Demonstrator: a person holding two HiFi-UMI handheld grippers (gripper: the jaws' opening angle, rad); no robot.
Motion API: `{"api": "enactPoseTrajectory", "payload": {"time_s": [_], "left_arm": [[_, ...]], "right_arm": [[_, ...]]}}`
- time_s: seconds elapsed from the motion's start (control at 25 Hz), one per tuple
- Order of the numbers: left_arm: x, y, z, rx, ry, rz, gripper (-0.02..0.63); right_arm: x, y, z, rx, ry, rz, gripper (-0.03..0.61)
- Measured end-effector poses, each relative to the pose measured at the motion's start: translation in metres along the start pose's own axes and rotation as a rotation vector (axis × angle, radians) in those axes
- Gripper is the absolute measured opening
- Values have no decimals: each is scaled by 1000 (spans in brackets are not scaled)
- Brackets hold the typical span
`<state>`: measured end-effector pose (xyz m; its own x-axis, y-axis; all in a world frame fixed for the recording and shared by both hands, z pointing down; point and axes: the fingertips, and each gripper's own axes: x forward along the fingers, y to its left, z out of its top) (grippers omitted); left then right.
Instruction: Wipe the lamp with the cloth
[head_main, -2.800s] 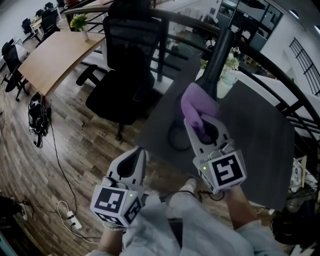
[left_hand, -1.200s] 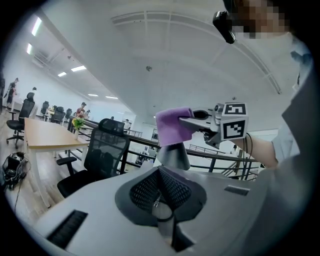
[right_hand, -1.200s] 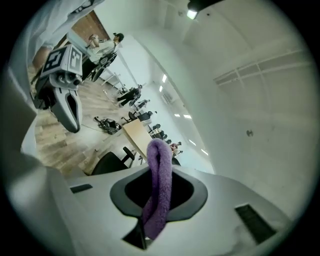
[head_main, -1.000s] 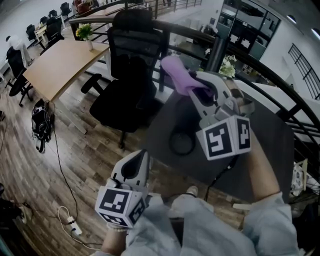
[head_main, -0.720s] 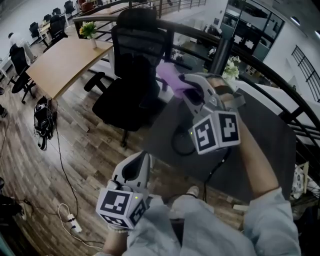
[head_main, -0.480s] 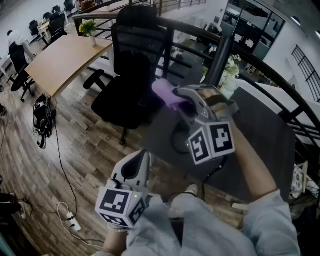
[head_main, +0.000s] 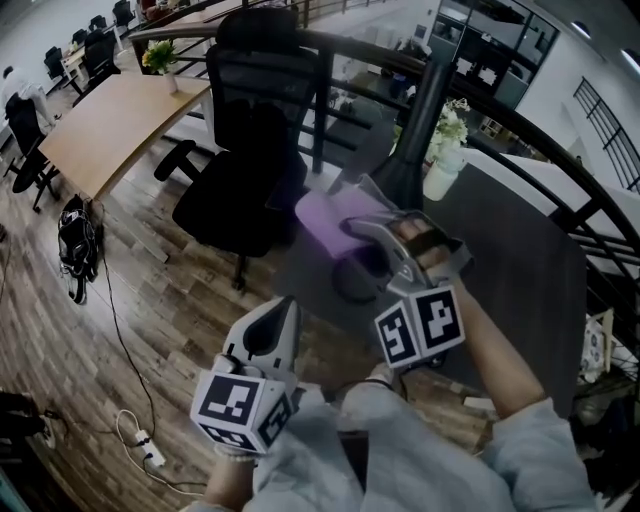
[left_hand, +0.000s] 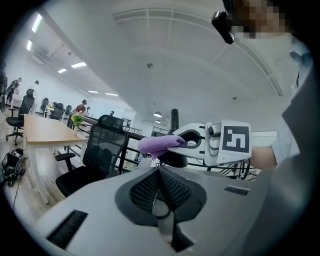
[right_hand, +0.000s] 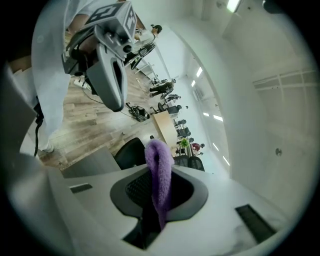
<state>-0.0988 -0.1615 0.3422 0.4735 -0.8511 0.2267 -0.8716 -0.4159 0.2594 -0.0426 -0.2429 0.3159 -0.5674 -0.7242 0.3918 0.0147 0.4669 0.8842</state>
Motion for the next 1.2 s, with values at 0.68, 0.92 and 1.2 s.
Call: {"api": "enactPoseTrajectory", "payload": {"time_s": [0.68,0.92,1.2], "left_arm": [[22,-12,0,20,13,-52,0],[33,-20,0,34,52,-56,0],[49,-28,0,32,41,-51,0]], "right_arm": [[-52,18,-15,187,25,-95,52],[-78,17,-40,293,55,-135,52],[-100,0,-76,492,43,-207,52]]}}
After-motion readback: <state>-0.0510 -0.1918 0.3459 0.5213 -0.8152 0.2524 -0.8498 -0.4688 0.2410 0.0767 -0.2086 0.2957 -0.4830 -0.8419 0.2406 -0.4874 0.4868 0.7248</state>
